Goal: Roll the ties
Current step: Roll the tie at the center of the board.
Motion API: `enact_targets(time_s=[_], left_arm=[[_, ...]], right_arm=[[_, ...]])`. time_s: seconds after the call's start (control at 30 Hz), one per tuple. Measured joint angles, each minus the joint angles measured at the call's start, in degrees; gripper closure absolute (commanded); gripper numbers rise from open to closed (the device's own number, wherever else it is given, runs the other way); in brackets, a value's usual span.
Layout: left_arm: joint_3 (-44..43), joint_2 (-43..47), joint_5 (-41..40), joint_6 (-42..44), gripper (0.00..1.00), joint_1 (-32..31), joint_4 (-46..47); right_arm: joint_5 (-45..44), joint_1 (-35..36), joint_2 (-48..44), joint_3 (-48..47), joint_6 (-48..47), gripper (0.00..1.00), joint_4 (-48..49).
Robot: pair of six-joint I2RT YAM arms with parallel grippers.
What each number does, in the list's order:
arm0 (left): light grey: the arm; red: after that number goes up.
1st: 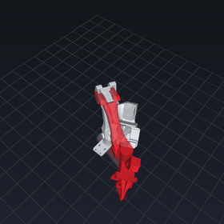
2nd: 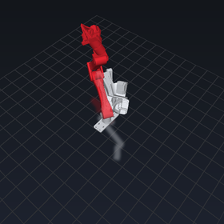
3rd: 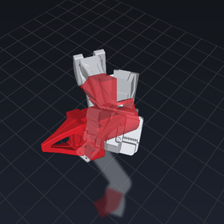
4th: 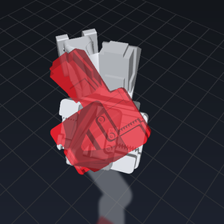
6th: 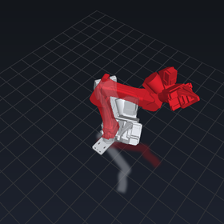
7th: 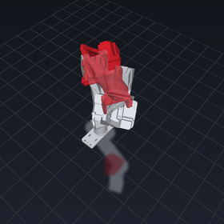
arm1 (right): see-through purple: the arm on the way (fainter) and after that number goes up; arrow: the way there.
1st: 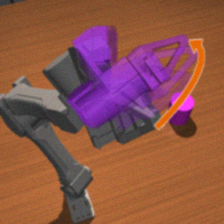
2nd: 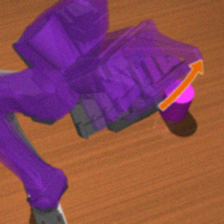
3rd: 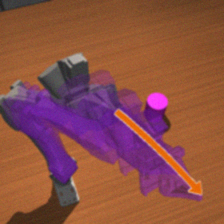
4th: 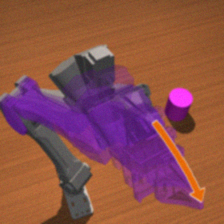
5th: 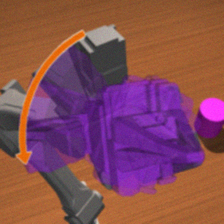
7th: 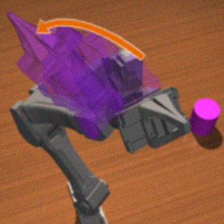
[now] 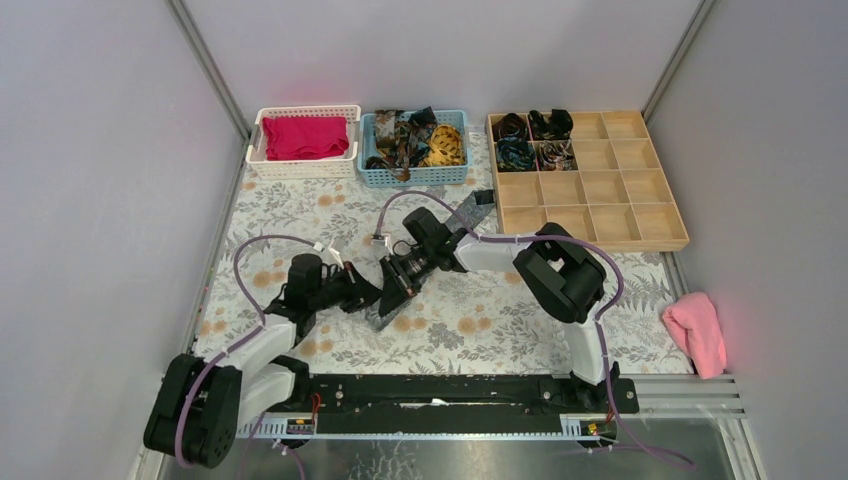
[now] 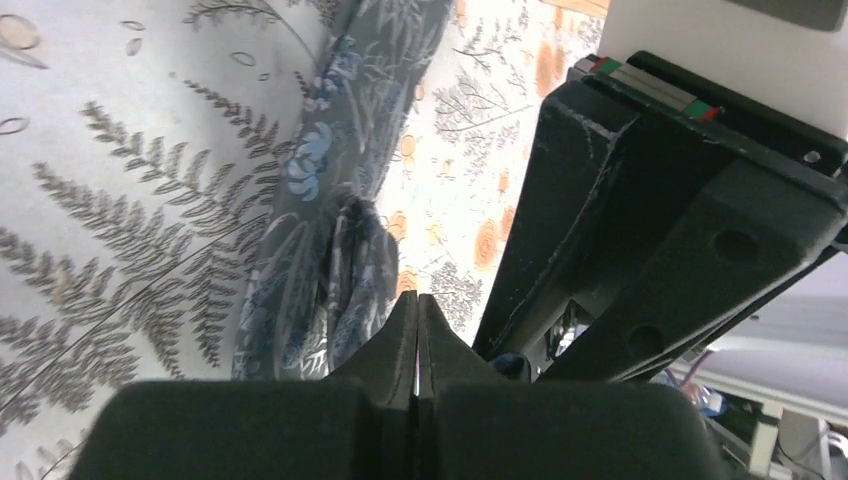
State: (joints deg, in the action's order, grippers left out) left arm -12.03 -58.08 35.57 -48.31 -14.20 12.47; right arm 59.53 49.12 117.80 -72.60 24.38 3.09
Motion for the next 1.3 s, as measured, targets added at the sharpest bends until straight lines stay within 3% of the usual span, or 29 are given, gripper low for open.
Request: enact_targets(time_s=[0.23, 0.47, 1.07, 1.3], left_arm=[[3.65, -5.81, 7.39, -3.45, 1.0, 0.52, 14.97], [5.16, -7.67, 9.51, -3.8, 1.0, 0.28, 19.85], [7.3, -13.62, 10.56, 3.08, 1.0, -2.97, 18.08], [7.43, -13.62, 10.54, 3.91, 1.0, -3.08, 16.06]], right_arm=[[1.14, 0.52, 0.02, -1.7, -0.48, 0.76, -2.49], [2.6, 0.81, 0.48, -2.75, -0.74, 0.76, -5.14], [0.46, 1.57, 0.9, -5.25, -3.43, 0.76, -8.46], [-3.63, -0.44, 0.87, -1.2, -3.72, 0.76, -7.15]])
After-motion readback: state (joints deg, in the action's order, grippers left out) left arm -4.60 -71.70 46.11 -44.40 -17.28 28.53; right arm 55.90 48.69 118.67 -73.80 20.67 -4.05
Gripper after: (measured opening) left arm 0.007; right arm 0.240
